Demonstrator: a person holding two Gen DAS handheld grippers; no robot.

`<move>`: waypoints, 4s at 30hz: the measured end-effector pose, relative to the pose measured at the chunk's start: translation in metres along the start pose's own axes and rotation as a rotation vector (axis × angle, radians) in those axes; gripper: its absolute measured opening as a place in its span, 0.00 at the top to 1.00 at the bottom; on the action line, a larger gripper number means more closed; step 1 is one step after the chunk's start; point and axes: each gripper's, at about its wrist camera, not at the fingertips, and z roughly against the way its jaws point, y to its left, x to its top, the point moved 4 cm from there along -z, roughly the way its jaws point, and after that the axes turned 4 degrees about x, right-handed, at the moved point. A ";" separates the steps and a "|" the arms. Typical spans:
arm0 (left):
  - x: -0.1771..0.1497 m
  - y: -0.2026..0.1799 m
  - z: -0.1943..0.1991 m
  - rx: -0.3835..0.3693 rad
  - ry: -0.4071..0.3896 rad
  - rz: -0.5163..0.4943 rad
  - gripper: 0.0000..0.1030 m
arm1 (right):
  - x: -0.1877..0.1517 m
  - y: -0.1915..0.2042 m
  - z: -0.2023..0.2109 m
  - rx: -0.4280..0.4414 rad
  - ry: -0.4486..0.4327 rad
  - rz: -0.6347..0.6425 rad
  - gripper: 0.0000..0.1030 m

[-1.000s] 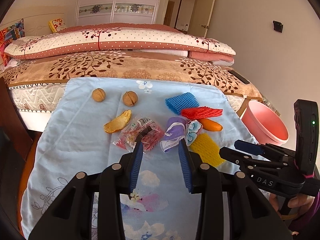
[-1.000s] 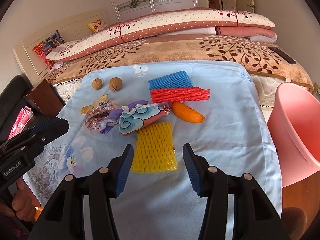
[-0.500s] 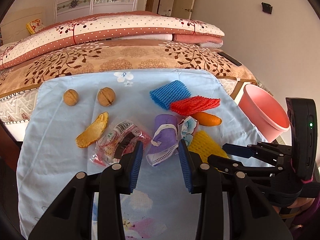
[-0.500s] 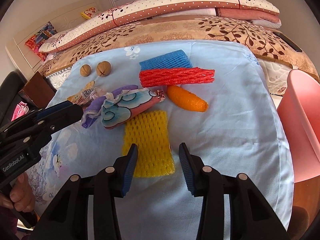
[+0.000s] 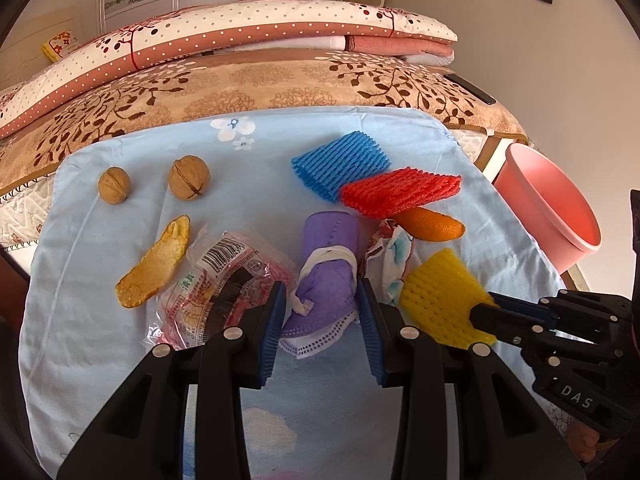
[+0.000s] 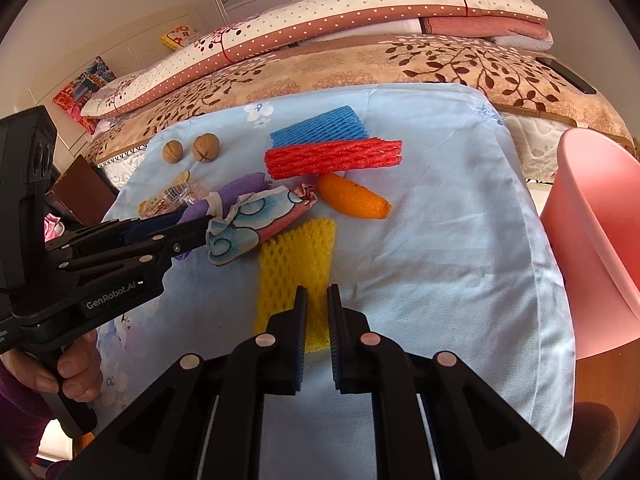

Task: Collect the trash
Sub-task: 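Grasp the purple cloth with the left tool while the right tool grasps the yellow foam net, then carry the purple cloth and yellow foam net over the pink bucket, then open both tools to drop the cloth and net into the bucket, then move both open tools back over the trash on the blue cloth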

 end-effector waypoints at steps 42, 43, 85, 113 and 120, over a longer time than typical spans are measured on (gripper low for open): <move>0.030 -0.061 0.095 -0.166 -0.217 0.066 0.78 | 0.010 -0.055 0.107 -0.088 -0.295 -0.088 0.91; 0.032 -0.065 0.094 -0.171 -0.219 0.061 0.78 | 0.011 -0.060 0.111 -0.095 -0.307 -0.099 0.91; 0.078 -0.271 -0.018 -0.322 -0.067 -0.139 0.77 | -0.007 -0.244 0.155 -0.347 -0.441 -0.362 0.91; 0.073 -0.258 0.005 -0.349 -0.086 -0.115 0.65 | -0.010 -0.232 0.165 -0.376 -0.478 -0.350 0.60; 0.066 -0.242 0.023 -0.319 -0.117 -0.113 0.65 | -0.014 -0.207 0.170 -0.377 -0.488 -0.314 0.57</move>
